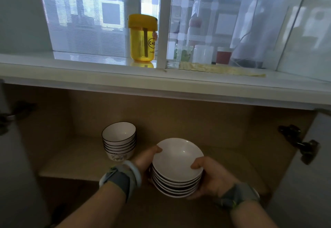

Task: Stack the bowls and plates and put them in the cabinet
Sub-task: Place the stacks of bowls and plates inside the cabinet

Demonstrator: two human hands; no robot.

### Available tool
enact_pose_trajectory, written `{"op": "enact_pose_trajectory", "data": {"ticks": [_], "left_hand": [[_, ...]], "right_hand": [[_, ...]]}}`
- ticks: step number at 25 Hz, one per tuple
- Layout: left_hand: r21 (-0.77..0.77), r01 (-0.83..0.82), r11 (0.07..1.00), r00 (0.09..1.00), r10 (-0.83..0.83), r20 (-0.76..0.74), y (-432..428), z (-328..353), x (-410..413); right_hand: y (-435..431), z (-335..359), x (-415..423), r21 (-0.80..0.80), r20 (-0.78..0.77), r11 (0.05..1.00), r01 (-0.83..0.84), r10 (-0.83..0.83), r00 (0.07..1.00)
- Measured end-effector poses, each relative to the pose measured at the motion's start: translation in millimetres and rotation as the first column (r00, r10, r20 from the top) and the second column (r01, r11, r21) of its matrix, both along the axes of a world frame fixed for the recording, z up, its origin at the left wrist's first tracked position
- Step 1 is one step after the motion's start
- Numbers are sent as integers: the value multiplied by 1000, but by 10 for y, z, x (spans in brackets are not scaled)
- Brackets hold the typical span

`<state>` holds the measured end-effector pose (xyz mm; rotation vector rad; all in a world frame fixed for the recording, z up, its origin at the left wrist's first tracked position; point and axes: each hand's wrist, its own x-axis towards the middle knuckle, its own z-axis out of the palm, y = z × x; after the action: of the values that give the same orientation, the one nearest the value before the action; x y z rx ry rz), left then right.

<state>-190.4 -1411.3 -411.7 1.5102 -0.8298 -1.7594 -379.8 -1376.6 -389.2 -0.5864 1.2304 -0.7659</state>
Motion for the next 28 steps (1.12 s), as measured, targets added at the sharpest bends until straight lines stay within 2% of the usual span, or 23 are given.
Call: {"op": "enact_pose_trajectory", "data": {"ticks": [8, 15, 20, 22, 28], "left_hand": [[41, -8, 999, 999, 10, -36, -167, -95, -10], [59, 1, 998, 998, 3, -64, -234, -47, -50], [88, 2, 996, 992, 9, -123, -198, -25, -42], [55, -36, 998, 987, 44, -155, -118, -5, -78], [-24, -156, 987, 957, 145, -253, 140, -172, -51]], "right_hand": [[-218, -118, 15, -8, -70, 1000, 15, -15, 997], [-333, -131, 23, 36, -60, 999, 33, -31, 998], [-325, -68, 50, 81, 23, 996, 36, -38, 999], [-290, -71, 28, 73, 73, 996, 50, -55, 996], [140, -110, 72, -51, 155, 980, 190, -180, 971]]}}
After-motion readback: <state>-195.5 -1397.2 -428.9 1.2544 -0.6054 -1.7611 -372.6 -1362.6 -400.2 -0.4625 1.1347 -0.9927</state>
